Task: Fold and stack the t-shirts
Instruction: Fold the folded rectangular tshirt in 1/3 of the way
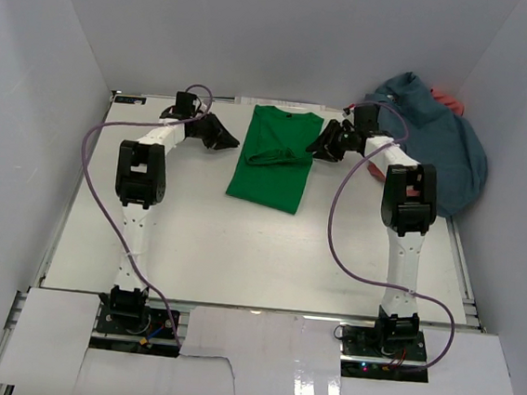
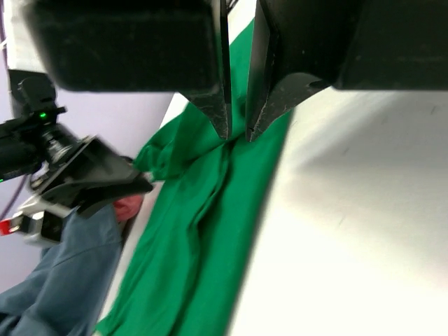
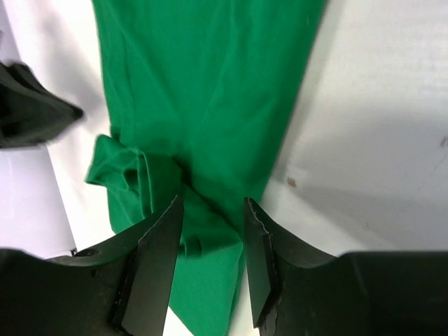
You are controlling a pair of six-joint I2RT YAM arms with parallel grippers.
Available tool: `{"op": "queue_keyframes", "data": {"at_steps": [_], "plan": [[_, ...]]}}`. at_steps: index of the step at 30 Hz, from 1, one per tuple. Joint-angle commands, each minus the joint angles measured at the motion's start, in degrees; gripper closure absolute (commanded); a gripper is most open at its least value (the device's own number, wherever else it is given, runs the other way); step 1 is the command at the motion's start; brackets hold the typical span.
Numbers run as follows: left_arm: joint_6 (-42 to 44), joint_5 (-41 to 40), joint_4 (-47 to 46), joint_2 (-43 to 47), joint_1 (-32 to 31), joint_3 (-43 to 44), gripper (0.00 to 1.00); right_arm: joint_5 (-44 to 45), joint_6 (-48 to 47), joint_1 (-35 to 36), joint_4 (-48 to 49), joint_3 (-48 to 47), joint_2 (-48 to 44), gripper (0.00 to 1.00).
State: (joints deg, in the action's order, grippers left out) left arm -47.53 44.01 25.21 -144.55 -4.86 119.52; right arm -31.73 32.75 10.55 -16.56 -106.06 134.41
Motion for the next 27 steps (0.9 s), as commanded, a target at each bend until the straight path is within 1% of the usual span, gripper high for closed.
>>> {"op": "queue_keyframes", "data": {"at_steps": [1,2,4,5,6,7,8,9,10,11,12,14,15,16,18,22,25,26,27], "plan": [[1.54,1.7,-6.22,10.76,-0.41,-7.27,0.75,-1.94,3.11,-0.26,9.61,0.24,-3.01,0.54],[2.61,1.61,-6.92,14.26,-0.32,-11.2,0.74,-1.68,3.02,-0.35,10.05,-0.02,-3.45,0.54],[5.15,1.69,-9.73,18.23,-0.32,-15.61,0.75,-1.58,2.14,-0.61,11.72,-0.29,-3.89,0.54],[5.86,1.87,-11.22,23.04,-0.32,-20.95,0.75,-1.93,1.7,-0.7,12.16,-0.29,-4.5,0.54],[6.56,1.61,-12.89,25.7,-0.32,-23.87,0.75,-1.94,1.18,-0.88,12.77,-0.11,-4.94,0.54],[7.18,1.17,-16.82,28.59,-0.24,-26.94,0.75,-2.02,0.22,-0.96,14.69,1.11,-5.56,0.54],[8.32,0.56,-18.43,31.41,-0.32,-29.93,0.75,-2.46,-0.14,-0.97,15.75,2.42,-7.21,0.54],[9.29,-0.75,-21.4,36.92,-0.15,-35.36,0.75,-2.64,-0.67,-0.97,19.68,6.01,-9.49,0.53],[9.3,-1.29,-22.48,39.58,-0.15,-37.68,0.75,-2.64,-0.67,-0.97,21.72,8.22,-9.52,0.53],[9.9,-1.99,-24.23,44.31,0.03,-41.87,0.75,-3.68,-0.67,-0.97,25.4,12.94,-13.08,0.53],[10.08,-2.0,-24.77,46.62,0.03,-43.92,0.75,-4.22,-0.67,-0.97,25.43,15.16,-13.12,0.53],[9.91,-1.3,-28.36,52.32,0.12,-49.18,0.75,-5.97,-0.5,-0.88,29.73,19.9,-16.8,0.53],[9.48,0.97,-29.51,53.66,0.12,-50.87,0.75,-6.5,-0.24,-0.97,30.87,24.19,-17.77,0.53],[8.86,2.47,-30.21,54.37,-0.14,-52.27,0.74,-8.86,0.2,-0.7,32.97,25.8,-19.43,0.53],[8.33,6.76,-30.48,54.11,-0.76,-54.83,0.75,-10.37,0.12,-0.26,32.82,27.92,-20.67,0.53],[9.91,8.89,-31.45,52.1,-1.9,-58.44,0.76,-13.01,-2.33,3.5,30.19,30.21,-21.56,0.54],[10.79,10.13,-32.33,48.85,-2.96,-58.71,0.77,-11.44,-3.22,6.93,26.59,30.13,-21.82,0.65],[11.22,10.13,-32.33,47.88,-3.39,-58.53,0.77,-11.69,-3.13,7.73,26.66,29.95,-21.39,0.71],[12.01,10.13,-32.33,46.91,-4.09,-58.18,0.78,-11.61,-2.79,8.34,26.66,29.51,-20.25,0.84]]}}
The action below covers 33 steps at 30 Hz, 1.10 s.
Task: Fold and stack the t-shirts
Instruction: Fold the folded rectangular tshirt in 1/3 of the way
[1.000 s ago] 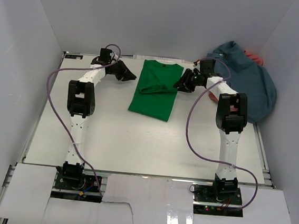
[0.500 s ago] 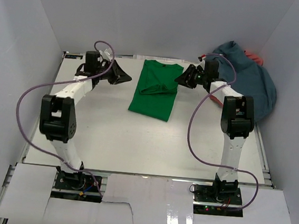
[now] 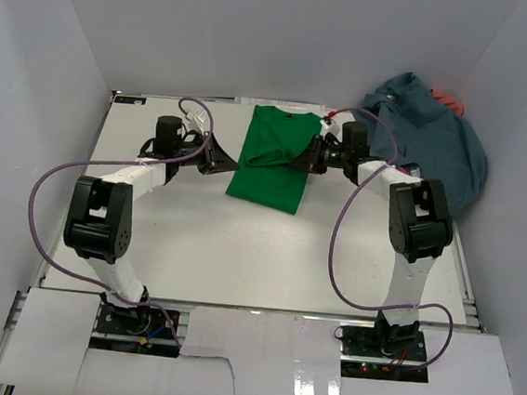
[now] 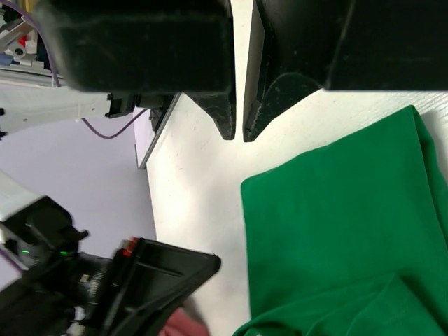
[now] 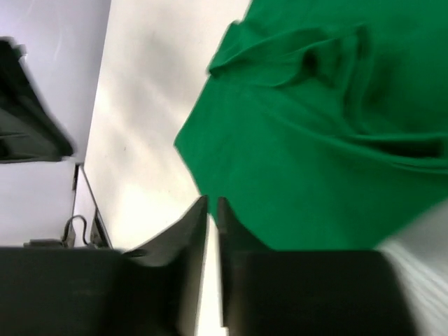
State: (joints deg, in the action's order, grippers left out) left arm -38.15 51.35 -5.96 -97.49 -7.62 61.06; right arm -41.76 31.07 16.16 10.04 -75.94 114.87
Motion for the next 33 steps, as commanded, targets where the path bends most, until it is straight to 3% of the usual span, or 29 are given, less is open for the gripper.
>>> {"op": "queue_keyframes", "data": {"at_steps": [1,6,24,33], "plan": [[2.9,2.53,-1.16,-2.07,-1.78,0.99,0.81,-1.05,-0.92,3.86,-0.11,-1.57,0.0,0.91],[4.05,0.94,-0.99,-7.88,-4.33,4.68,1.0,0.01,0.57,6.16,-0.64,-4.91,4.56,0.92],[12.83,-9.15,9.73,-24.4,-10.31,19.79,1.0,3.61,0.75,8.8,-1.43,-10.72,12.75,0.92],[15.04,-13.29,11.76,-24.59,-11.72,17.08,1.0,5.72,0.22,8.89,-2.83,-14.23,15.12,0.92]]}}
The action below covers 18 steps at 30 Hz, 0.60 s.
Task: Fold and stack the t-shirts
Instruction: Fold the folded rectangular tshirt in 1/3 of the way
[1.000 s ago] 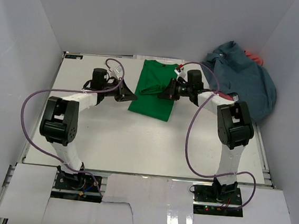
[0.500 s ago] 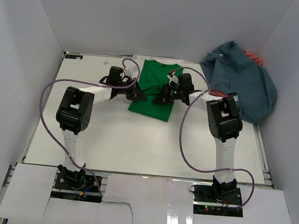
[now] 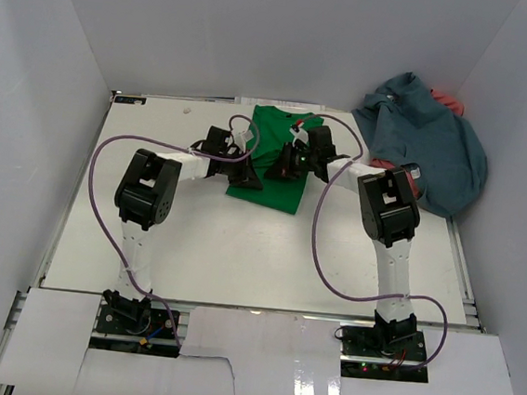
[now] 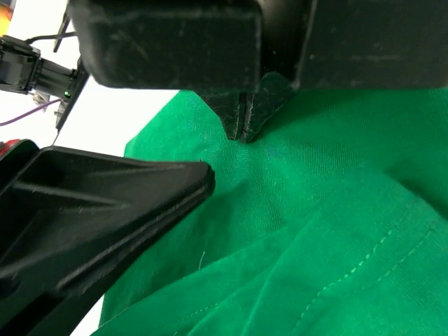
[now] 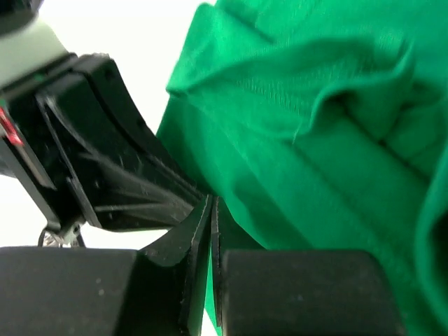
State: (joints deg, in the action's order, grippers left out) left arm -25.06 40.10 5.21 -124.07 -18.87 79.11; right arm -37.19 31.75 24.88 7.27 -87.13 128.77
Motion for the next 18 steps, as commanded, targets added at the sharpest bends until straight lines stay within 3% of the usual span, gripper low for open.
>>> {"op": "queue_keyframes", "data": {"at_steps": [1,18], "plan": [[1.86,-2.39,0.59,2.08,-0.55,-1.67,1.0,1.33,-0.55,0.16,-0.32,-3.48,1.48,0.92],[0.01,-4.94,0.68,3.31,-1.43,-4.66,1.0,2.47,-1.34,0.34,-0.68,-5.59,5.09,0.92]]}}
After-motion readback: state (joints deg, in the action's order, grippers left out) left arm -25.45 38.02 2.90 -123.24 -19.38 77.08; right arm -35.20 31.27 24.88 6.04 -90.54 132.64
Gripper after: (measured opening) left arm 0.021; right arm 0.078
